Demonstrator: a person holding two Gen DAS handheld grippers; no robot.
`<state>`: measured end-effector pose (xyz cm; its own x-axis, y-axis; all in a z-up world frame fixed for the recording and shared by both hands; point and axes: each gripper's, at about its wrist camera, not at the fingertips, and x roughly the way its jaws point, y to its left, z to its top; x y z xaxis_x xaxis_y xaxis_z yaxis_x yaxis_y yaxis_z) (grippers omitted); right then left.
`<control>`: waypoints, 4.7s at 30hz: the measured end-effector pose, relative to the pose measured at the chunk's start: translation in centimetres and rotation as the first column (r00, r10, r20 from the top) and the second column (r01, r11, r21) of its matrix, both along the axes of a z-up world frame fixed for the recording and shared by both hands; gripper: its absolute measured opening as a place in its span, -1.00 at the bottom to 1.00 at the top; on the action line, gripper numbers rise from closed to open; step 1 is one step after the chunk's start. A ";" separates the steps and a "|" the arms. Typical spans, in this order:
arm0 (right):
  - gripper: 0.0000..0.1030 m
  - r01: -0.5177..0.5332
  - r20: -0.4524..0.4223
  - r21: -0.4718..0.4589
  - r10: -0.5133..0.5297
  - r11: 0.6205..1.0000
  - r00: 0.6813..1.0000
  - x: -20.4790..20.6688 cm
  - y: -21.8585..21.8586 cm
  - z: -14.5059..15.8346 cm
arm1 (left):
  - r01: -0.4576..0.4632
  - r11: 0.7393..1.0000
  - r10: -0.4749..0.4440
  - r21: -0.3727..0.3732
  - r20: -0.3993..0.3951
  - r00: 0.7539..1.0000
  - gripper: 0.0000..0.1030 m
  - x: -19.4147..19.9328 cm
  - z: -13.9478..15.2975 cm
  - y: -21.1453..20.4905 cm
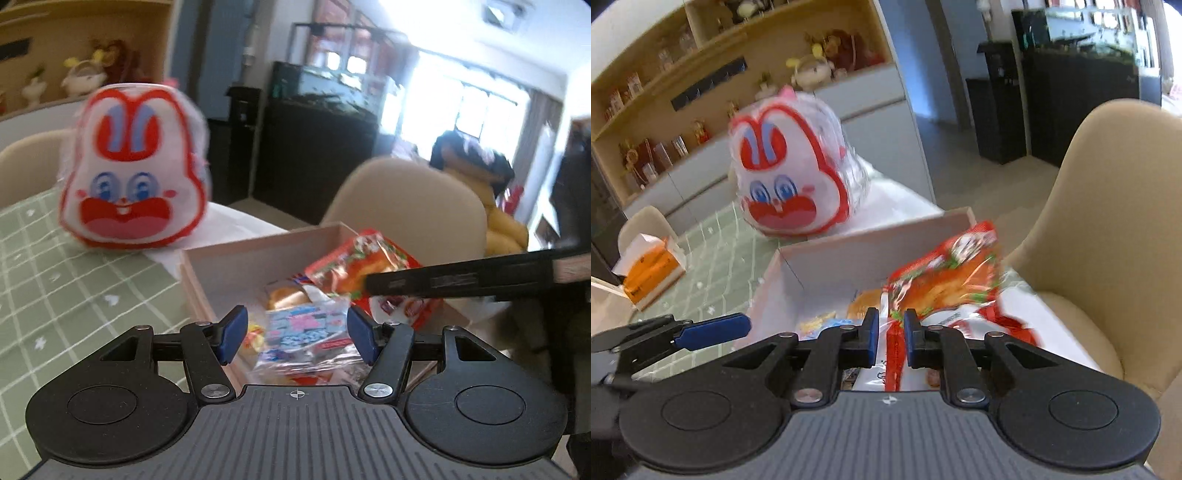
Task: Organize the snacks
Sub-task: 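Carry both packets to the pink box and open both tools inside, then reach the left tool to the blue seaweed packet while the right tool reaches the wrapped cookie, then grasp the blue seaweed packet with the left tool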
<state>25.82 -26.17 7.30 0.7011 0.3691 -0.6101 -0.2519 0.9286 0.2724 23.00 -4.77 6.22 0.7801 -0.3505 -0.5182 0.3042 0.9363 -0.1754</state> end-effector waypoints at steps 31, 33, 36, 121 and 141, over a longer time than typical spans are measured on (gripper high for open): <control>0.28 -0.052 0.090 -0.112 0.063 0.992 0.994 -9.3 0.4 1.0 | -0.314 0.948 0.317 0.044 -0.158 0.935 0.26 -13.7 -2.1 14.5; 0.33 -0.097 0.106 -0.134 0.111 0.986 0.988 -12.2 0.6 0.9 | -0.385 0.922 0.382 0.024 -0.194 0.903 0.26 -14.0 -2.5 16.4; 0.33 -0.178 0.067 -0.150 0.190 0.972 0.980 -15.8 0.9 -0.1 | -0.439 0.898 0.425 -0.006 -0.244 0.872 0.26 -14.4 -3.1 18.3; 0.60 -0.003 0.075 -0.077 0.009 0.997 0.997 -18.5 -0.7 -6.3 | 0.152 0.920 -0.128 0.362 -0.090 0.988 0.57 -14.8 -5.1 0.4; 0.90 -0.079 0.035 -0.235 0.090 0.969 0.995 -18.4 1.6 -6.3 | 0.114 0.987 -0.097 0.112 -0.147 0.984 0.78 -11.2 -6.3 4.5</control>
